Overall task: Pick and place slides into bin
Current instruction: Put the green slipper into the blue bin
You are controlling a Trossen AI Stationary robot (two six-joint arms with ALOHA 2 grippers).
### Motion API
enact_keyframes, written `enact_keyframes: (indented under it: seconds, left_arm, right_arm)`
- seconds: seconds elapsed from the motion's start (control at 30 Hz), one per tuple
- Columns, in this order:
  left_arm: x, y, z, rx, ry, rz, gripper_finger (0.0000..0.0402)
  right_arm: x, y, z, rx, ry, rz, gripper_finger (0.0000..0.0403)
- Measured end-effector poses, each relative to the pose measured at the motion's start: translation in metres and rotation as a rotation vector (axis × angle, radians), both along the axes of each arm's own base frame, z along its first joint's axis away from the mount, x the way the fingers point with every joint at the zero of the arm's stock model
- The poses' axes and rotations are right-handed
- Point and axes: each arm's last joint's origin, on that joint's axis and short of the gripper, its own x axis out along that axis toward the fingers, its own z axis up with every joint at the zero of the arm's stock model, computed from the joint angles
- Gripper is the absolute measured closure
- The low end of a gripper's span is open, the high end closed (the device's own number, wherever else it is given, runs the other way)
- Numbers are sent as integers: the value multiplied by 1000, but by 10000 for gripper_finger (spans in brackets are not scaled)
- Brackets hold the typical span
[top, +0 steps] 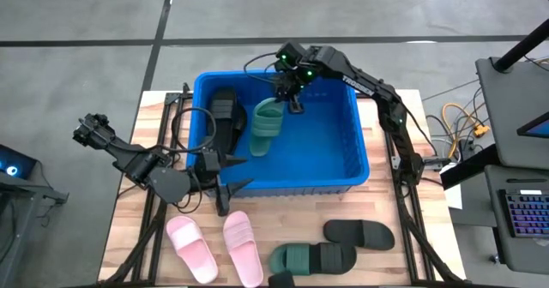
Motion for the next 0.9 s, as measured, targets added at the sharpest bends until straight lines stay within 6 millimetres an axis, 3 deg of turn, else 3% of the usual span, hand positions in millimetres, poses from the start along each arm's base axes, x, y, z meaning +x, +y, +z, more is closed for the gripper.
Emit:
enact_keyframes:
  seconds: [0.67, 0.9]
  left_arm:
    - [0, 0, 0, 2, -1, 6, 169]
    - [0, 0, 0, 3, 0, 7, 169]
  right_arm:
    - [15, -8, -15, -69, -35, 4, 388]
    - [14, -11, -38, -55, 38, -12, 388]
